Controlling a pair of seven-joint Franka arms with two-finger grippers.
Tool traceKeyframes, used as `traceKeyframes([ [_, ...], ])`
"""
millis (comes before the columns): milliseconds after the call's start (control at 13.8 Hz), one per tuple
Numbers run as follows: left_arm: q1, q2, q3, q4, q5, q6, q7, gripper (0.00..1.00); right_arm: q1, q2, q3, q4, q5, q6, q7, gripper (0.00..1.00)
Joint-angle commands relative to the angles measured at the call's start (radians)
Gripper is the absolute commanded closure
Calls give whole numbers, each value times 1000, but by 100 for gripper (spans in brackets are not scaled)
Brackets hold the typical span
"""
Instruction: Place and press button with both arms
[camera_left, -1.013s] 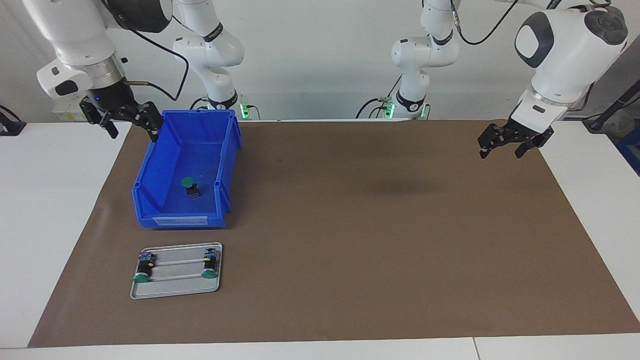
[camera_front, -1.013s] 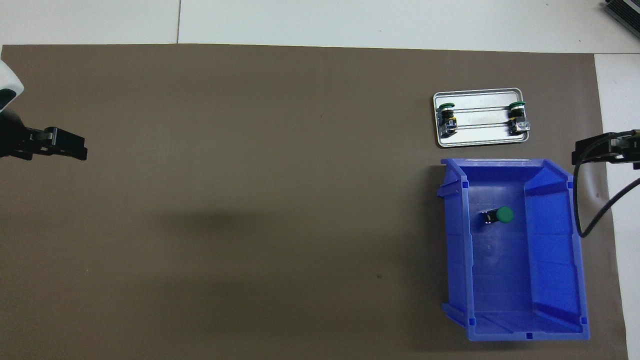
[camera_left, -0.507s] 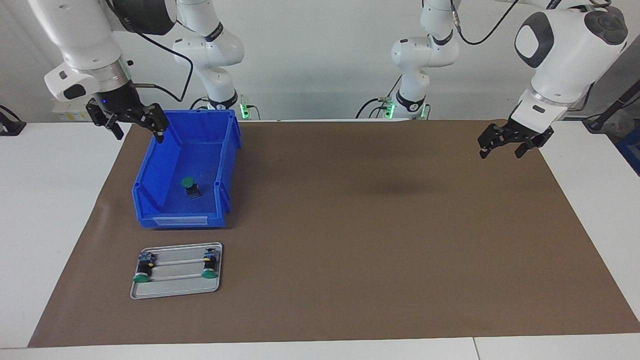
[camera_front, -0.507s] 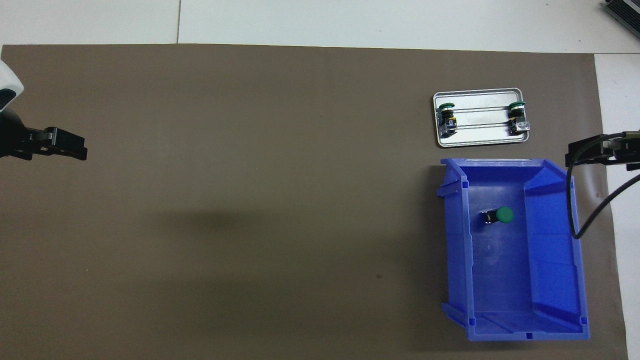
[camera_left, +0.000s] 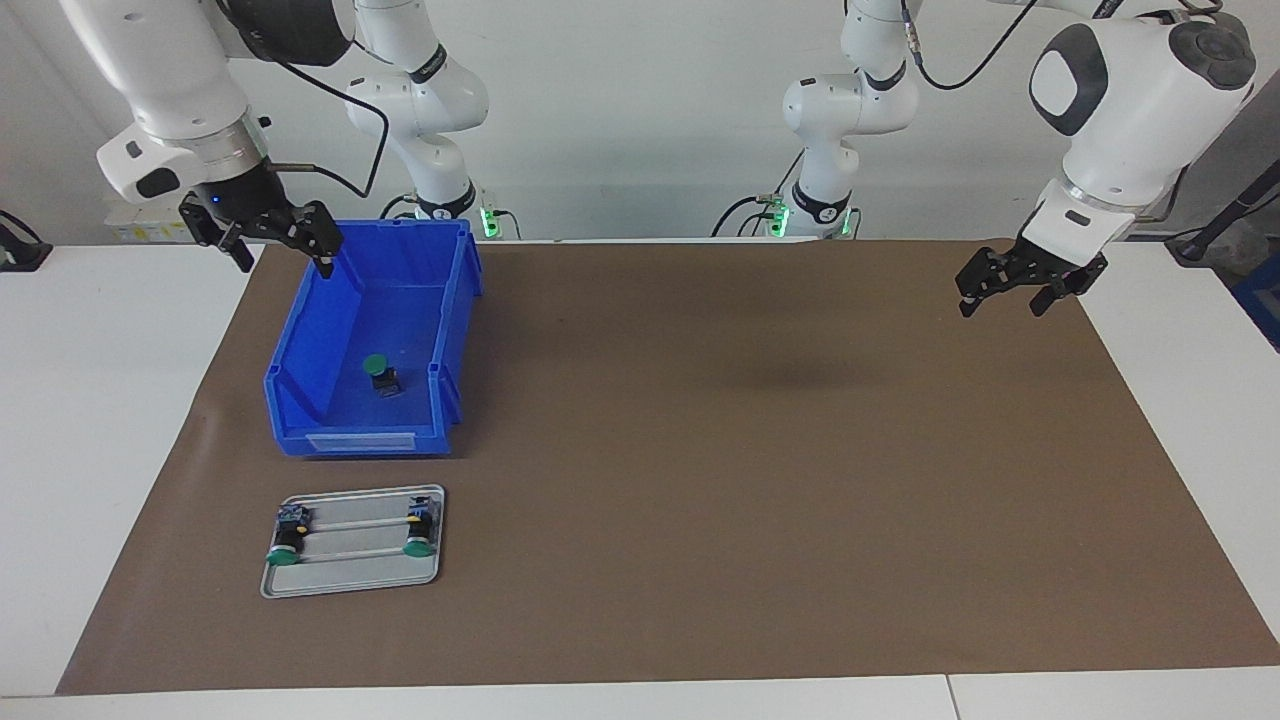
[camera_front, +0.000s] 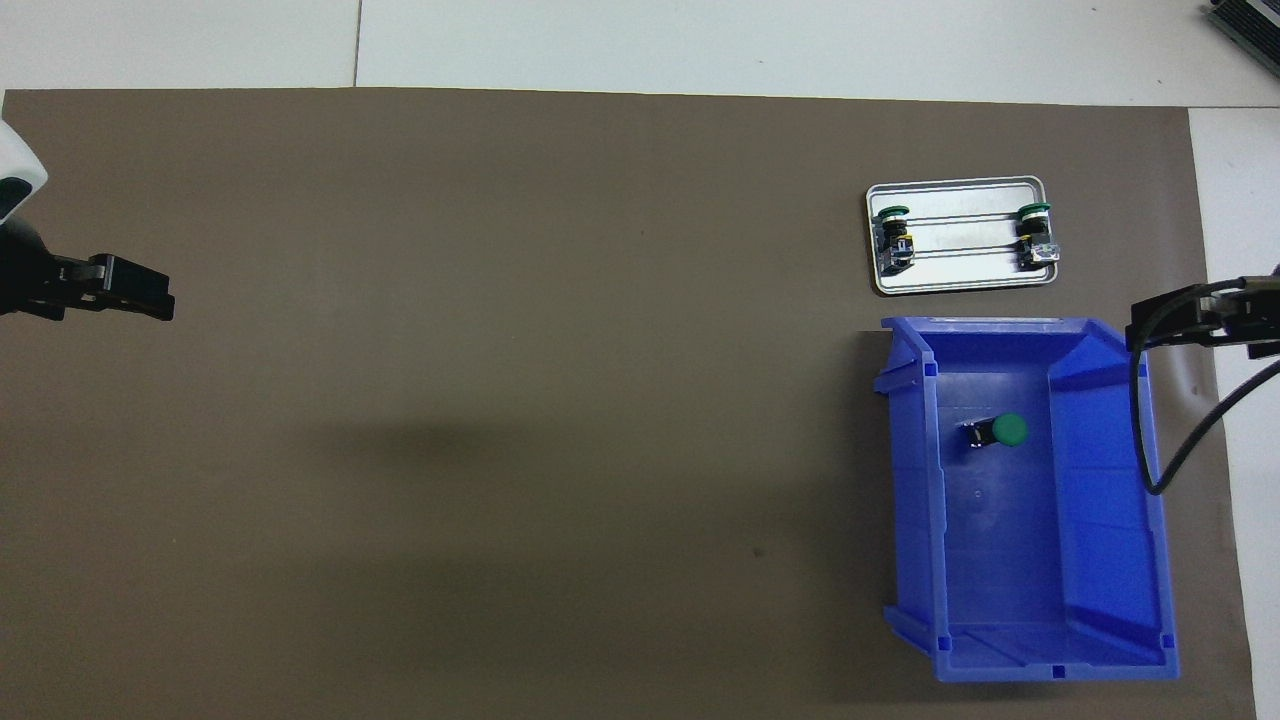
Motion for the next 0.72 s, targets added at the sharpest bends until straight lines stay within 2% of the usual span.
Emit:
traceKeyframes([
  [0, 7, -32, -3, -38, -13, 17, 8, 0, 11, -11, 1, 15, 39, -56, -8, 0],
  [652, 7, -32, -3, -38, -13, 17, 8, 0, 11, -18, 2, 17, -2, -50, -6, 0],
])
